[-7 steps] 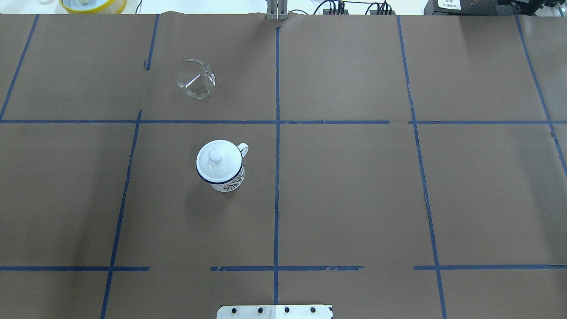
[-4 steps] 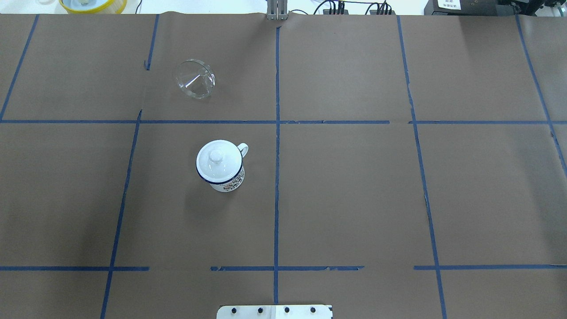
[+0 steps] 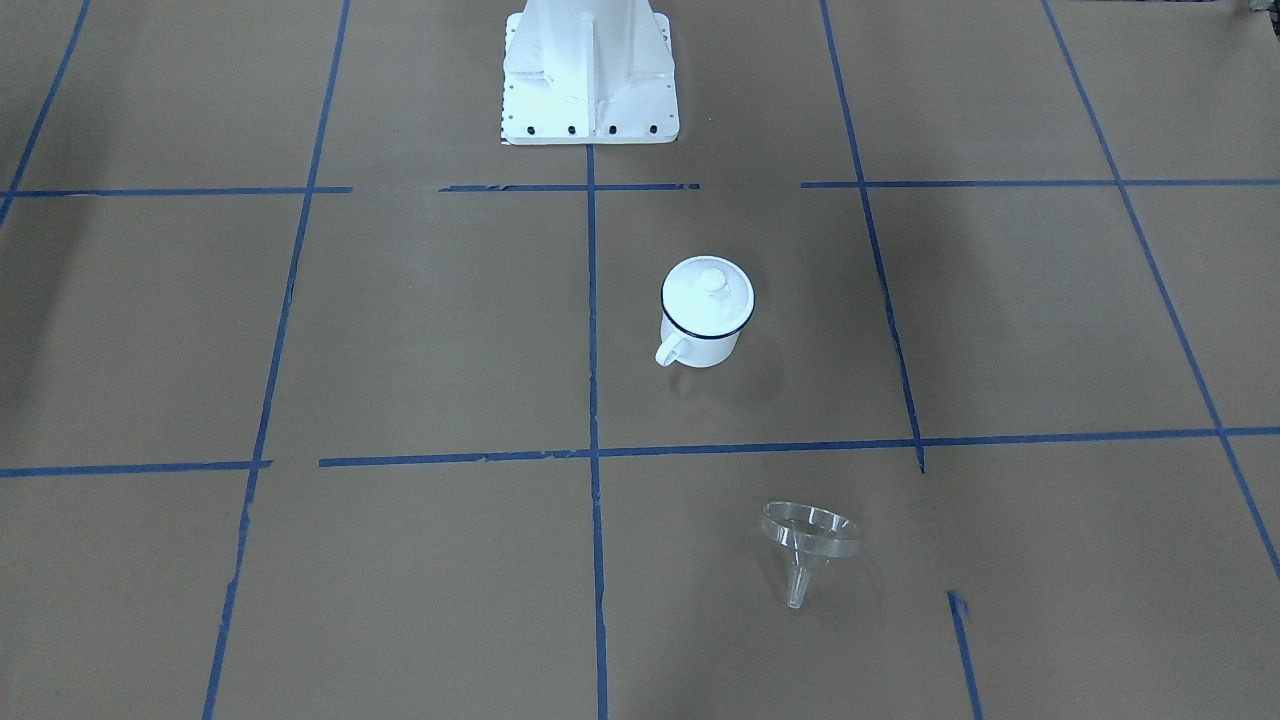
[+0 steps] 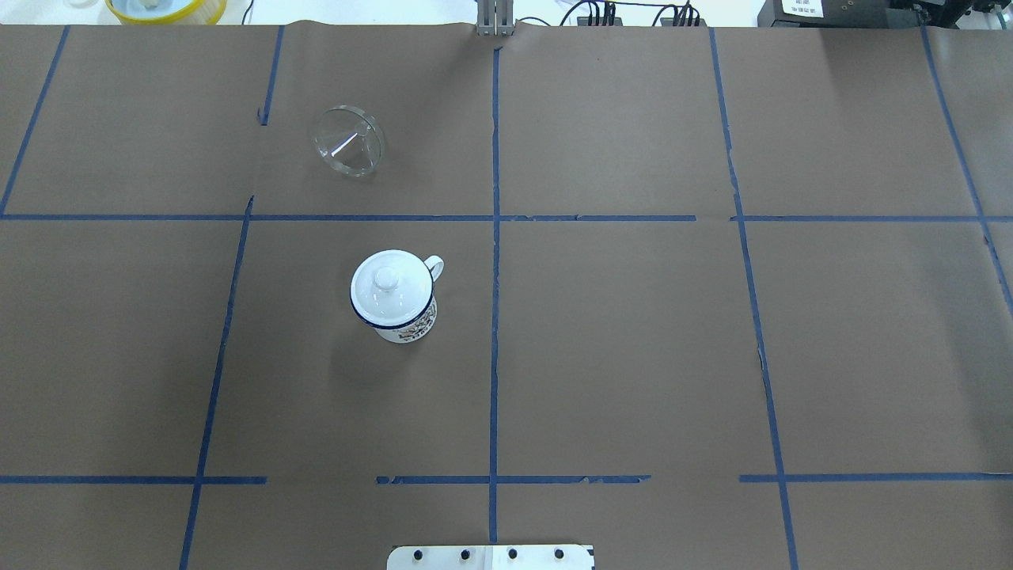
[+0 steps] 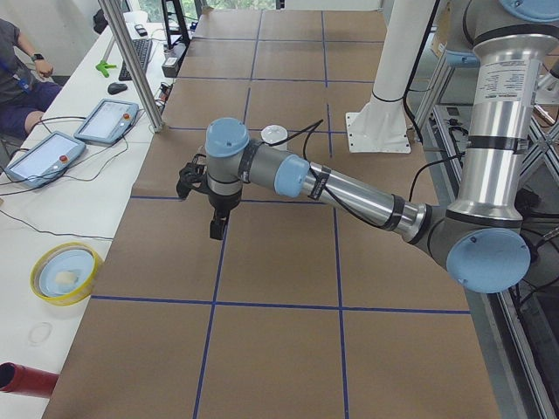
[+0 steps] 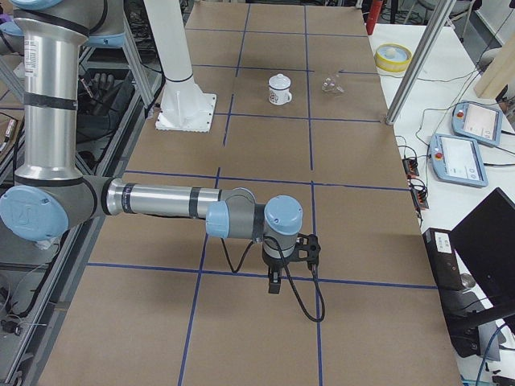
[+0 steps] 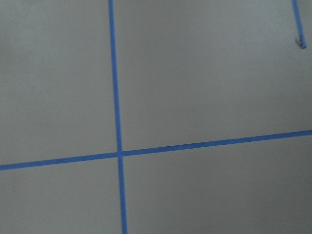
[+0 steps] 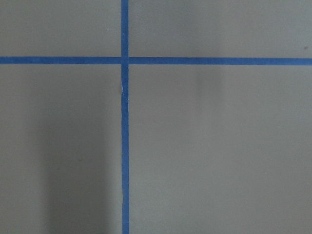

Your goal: Place funnel on cup

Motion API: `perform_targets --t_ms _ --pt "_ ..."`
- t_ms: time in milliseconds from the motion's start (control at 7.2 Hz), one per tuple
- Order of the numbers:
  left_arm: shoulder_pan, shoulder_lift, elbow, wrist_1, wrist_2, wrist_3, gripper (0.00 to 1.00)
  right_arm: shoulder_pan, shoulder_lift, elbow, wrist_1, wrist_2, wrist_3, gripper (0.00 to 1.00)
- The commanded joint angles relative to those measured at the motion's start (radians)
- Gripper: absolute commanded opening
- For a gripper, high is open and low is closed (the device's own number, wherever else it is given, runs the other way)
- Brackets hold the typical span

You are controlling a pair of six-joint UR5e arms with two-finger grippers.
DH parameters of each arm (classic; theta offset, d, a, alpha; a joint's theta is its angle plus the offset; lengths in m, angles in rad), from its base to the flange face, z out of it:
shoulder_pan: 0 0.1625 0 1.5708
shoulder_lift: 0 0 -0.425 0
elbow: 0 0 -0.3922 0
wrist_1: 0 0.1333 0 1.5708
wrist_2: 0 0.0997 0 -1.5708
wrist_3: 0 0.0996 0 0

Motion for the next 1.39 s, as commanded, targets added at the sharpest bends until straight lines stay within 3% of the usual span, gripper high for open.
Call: perform_targets --t_ms 0,139,417,833,1250 --pt "0.215 -0.136 -0.054 0.010 0.032 -0.248 1.00 0.000 0.000 0.000 0.000 0.000 0.000 1.00" --pt "0.259 -0.170 -0.044 0.016 0.072 -0.290 1.00 0.000 0.000 0.000 0.000 0.000 0.000 1.00" --pt "0.305 -0.207 -0.059 0.022 0.065 -0.300 1.00 0.000 0.000 0.000 0.000 0.000 0.000 1.00" --pt "0.505 -0.425 -0.050 0.233 0.074 -0.575 1.00 0.000 0.000 0.000 0.000 0.000 0.000 1.00" --pt "0.653 -0.537 0.041 0.234 0.095 -0.801 1.00 0.000 0.000 0.000 0.000 0.000 0.000 1.00"
